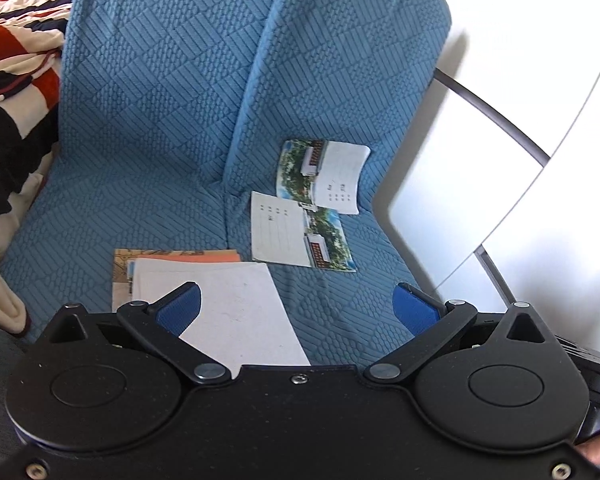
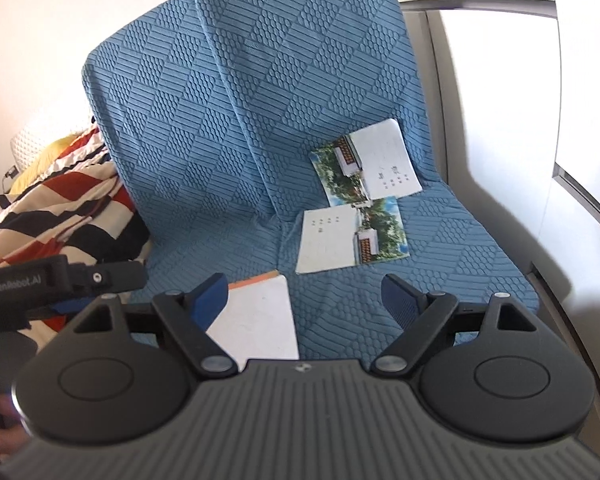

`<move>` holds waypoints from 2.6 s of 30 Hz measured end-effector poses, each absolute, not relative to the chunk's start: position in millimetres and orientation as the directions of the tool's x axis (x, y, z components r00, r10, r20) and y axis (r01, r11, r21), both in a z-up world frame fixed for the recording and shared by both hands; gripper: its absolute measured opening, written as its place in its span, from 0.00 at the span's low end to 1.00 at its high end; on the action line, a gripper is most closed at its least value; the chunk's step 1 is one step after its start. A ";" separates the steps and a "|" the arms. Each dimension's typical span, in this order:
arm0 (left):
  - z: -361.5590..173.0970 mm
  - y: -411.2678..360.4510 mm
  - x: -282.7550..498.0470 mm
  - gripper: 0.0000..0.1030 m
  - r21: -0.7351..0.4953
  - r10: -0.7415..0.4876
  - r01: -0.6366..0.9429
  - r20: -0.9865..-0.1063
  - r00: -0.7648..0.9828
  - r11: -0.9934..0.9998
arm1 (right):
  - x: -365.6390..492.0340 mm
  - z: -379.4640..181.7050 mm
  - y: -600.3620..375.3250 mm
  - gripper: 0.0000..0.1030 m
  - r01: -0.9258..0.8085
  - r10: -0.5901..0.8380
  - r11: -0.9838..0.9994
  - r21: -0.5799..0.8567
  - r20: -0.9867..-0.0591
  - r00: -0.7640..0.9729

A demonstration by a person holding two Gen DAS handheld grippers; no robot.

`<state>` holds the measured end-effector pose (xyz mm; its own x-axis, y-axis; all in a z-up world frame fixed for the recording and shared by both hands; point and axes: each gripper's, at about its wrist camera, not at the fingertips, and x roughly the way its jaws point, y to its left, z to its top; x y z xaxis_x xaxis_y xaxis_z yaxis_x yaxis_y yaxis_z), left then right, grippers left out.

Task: Organize objects
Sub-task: 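Raise both grippers away from the book stack, then move both grippers toward the photo-cover notebooks on the seat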

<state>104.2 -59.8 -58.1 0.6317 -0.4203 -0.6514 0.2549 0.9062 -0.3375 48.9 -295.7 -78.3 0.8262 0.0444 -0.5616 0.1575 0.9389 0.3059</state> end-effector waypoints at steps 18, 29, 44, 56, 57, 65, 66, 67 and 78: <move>-69.0 -73.0 109.1 0.99 -0.295 -0.354 0.204 -0.668 0.654 0.933 | 47.4 -92.8 -310.7 0.83 0.206 -0.003 0.937 0.284 -0.581 0.814; -98.0 -90.0 126.1 0.99 -0.297 -0.372 0.227 -0.671 0.641 0.927 | 54.0 -135.4 -324.1 0.83 0.270 -0.055 0.923 0.272 -0.603 0.796; -152.9 -125.8 183.0 0.99 -0.261 -0.346 0.228 -0.705 0.619 0.938 | 81.6 -186.2 -344.0 0.83 0.355 -0.121 0.888 0.293 -0.596 0.794; -191.5 -149.2 242.0 0.83 -0.274 -0.348 0.215 -0.728 0.591 0.937 | 140.2 -217.3 -363.7 0.76 0.345 -0.105 0.878 0.331 -0.569 0.815; -195.2 -151.7 248.8 0.78 -0.279 -0.349 0.211 -0.733 0.584 0.937 | 145.6 -220.6 -366.6 0.72 0.345 -0.103 0.879 0.329 -0.576 0.811; -224.6 -173.8 298.6 0.56 -0.259 -0.336 0.215 -0.769 0.544 0.942 | 190.5 -245.2 -388.4 0.54 0.304 -0.031 0.885 0.352 -0.608 0.794; -227.8 -176.3 303.4 0.53 -0.257 -0.334 0.216 -0.772 0.540 0.942 | 196.1 -247.8 -390.3 0.52 0.299 -0.026 0.888 0.349 -0.611 0.791; -231.8 -178.7 308.4 0.50 -0.255 -0.333 0.216 -0.777 0.534 0.942 | 201.5 -250.3 -391.3 0.50 0.291 -0.021 0.893 0.343 -0.614 0.789; -269.5 -195.0 345.9 0.40 -0.211 -0.286 0.202 -0.818 0.499 0.956 | 247.3 -274.3 -399.4 0.37 0.254 0.001 0.920 0.297 -0.651 0.759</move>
